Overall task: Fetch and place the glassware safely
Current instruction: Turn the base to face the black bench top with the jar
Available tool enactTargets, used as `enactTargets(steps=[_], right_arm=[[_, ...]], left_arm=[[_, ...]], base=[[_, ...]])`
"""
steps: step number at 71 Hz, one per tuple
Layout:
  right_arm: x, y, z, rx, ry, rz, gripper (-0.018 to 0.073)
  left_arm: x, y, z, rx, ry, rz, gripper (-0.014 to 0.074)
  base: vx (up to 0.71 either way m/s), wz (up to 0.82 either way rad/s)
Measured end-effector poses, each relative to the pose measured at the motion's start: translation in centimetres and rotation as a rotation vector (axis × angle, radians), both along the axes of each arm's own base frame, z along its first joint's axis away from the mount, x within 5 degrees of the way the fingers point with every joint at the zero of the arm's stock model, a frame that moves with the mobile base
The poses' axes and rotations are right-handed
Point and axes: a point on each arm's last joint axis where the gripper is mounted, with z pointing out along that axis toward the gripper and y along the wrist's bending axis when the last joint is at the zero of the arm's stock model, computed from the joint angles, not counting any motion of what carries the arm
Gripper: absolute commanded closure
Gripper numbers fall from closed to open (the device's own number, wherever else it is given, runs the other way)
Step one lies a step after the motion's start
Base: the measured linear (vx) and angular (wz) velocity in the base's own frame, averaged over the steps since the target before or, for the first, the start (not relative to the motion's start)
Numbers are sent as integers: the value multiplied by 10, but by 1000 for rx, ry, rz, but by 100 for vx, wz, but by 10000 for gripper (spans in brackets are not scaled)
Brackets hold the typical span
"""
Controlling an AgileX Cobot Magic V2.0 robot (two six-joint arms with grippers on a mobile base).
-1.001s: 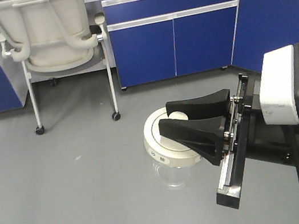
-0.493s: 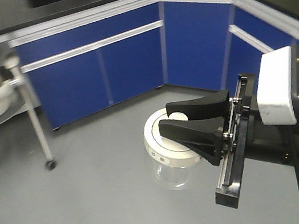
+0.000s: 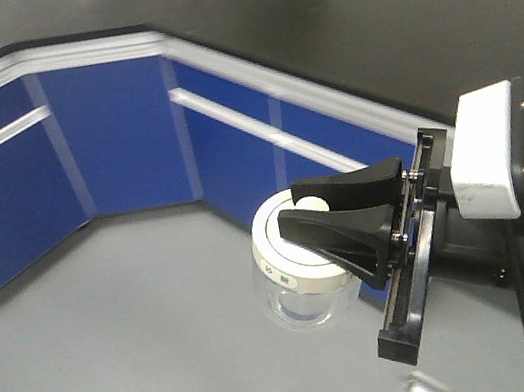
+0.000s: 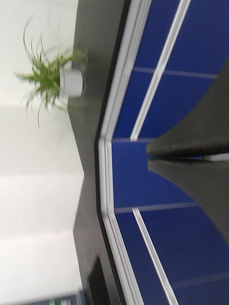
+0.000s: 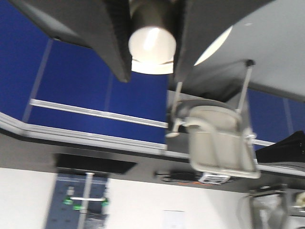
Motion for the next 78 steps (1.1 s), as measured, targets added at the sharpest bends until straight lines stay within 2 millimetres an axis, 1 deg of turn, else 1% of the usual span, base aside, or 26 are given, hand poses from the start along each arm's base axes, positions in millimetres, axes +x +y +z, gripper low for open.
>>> enactTargets(steps=[60, 78], right_arm=[[0, 0, 0, 0, 0, 1, 560], [0, 0, 0, 0, 0, 0, 560]], left_arm=[[0, 0, 0, 0, 0, 0, 603], [0, 0, 0, 0, 0, 0, 603]], base=[[18, -70], [18, -54]])
